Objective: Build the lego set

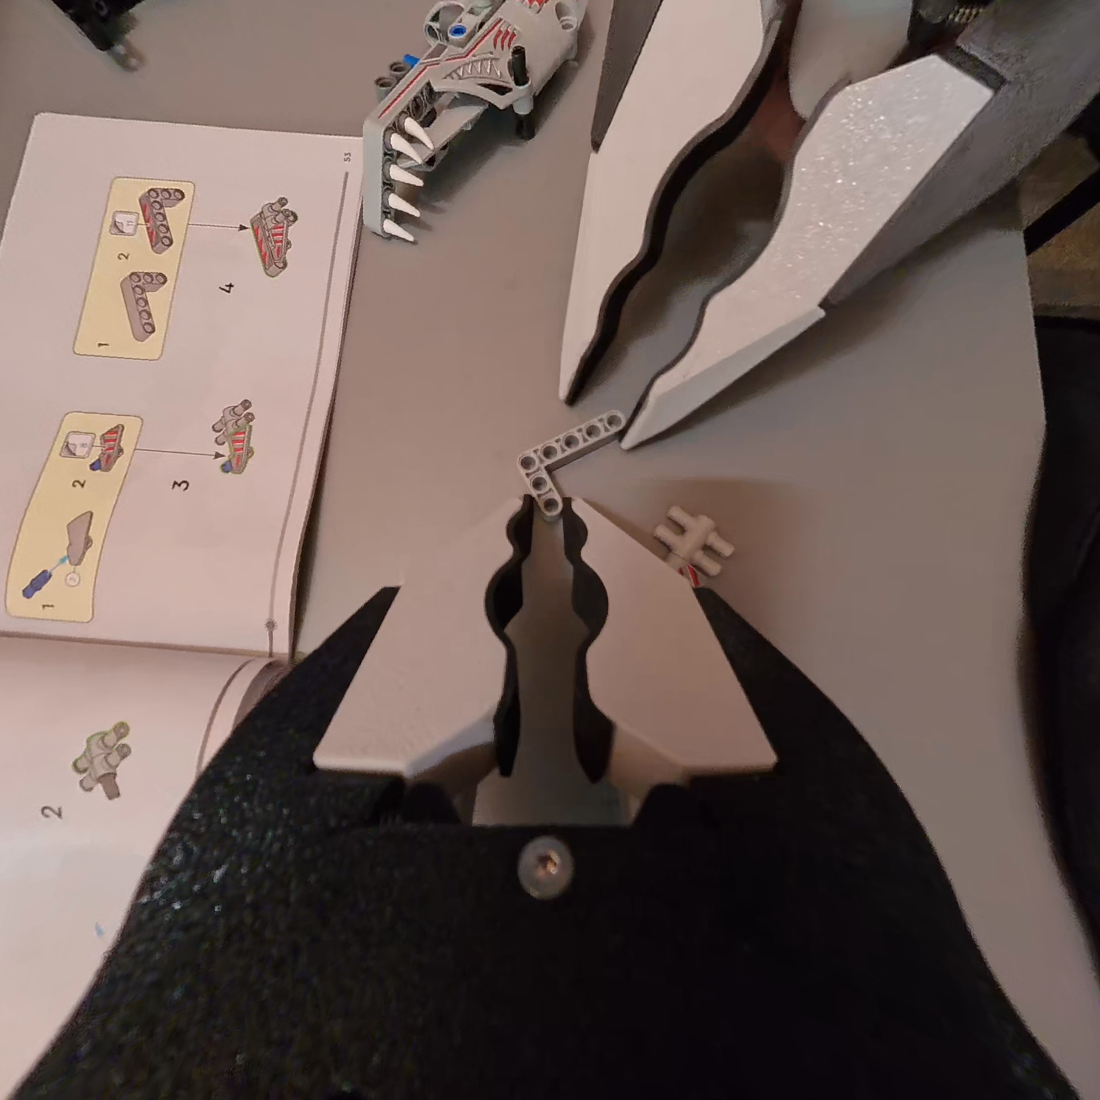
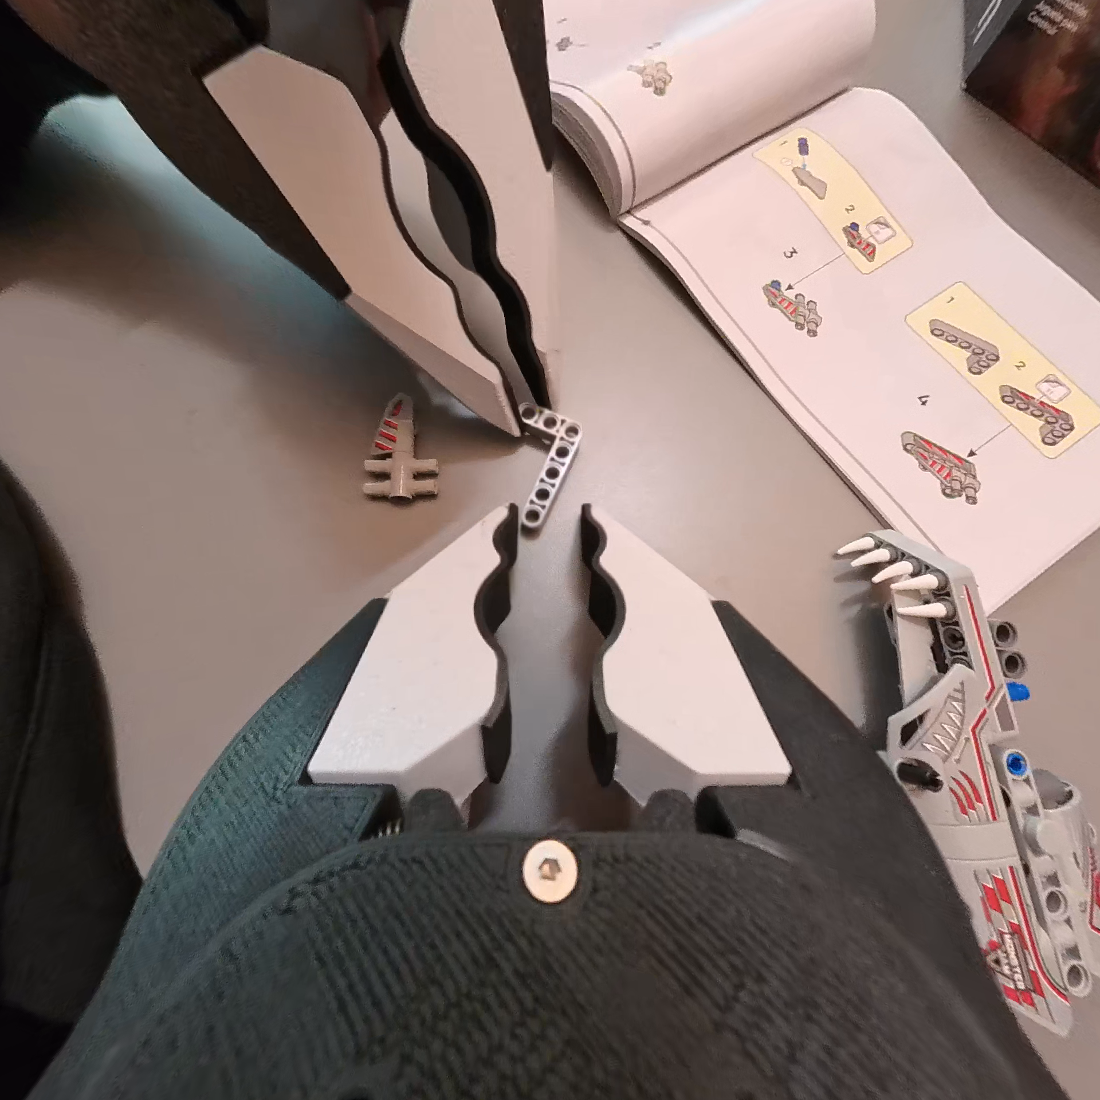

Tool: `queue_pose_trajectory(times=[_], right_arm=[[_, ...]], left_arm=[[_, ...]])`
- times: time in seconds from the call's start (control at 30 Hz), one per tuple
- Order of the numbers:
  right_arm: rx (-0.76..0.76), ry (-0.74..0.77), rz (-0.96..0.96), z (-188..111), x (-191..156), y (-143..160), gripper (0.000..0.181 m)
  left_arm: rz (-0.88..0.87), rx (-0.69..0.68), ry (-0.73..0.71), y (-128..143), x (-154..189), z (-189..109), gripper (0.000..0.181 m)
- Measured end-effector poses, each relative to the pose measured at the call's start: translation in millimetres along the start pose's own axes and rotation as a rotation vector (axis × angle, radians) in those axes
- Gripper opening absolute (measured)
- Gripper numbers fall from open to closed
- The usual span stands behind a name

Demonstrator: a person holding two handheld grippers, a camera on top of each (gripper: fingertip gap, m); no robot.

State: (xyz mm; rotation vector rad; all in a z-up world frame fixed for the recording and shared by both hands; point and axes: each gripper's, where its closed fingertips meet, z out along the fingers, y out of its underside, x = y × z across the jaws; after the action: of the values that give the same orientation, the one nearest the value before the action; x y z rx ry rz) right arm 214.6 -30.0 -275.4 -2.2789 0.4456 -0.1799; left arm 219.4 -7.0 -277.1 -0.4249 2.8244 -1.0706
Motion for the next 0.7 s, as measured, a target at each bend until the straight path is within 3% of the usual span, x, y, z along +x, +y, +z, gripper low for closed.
queue_pose_trajectory(times=[0.5, 0.6, 0.7], right_arm=[[0.021, 0.036, 0.007, 5, 7, -4, 0.010], [0.117, 0.052, 0.025, -2, 14, -16, 0.007], [0.339, 0.080, 0.021, -23, 21, -45, 0.007]], left_arm=[[0.130, 0.145, -0.063, -25, 1, -6, 0.008], [0.051, 0.288, -0.053, -41, -3, -17, 0.024], [-0.061, 0.413, 0.028, -54, -6, -33, 0.022]])
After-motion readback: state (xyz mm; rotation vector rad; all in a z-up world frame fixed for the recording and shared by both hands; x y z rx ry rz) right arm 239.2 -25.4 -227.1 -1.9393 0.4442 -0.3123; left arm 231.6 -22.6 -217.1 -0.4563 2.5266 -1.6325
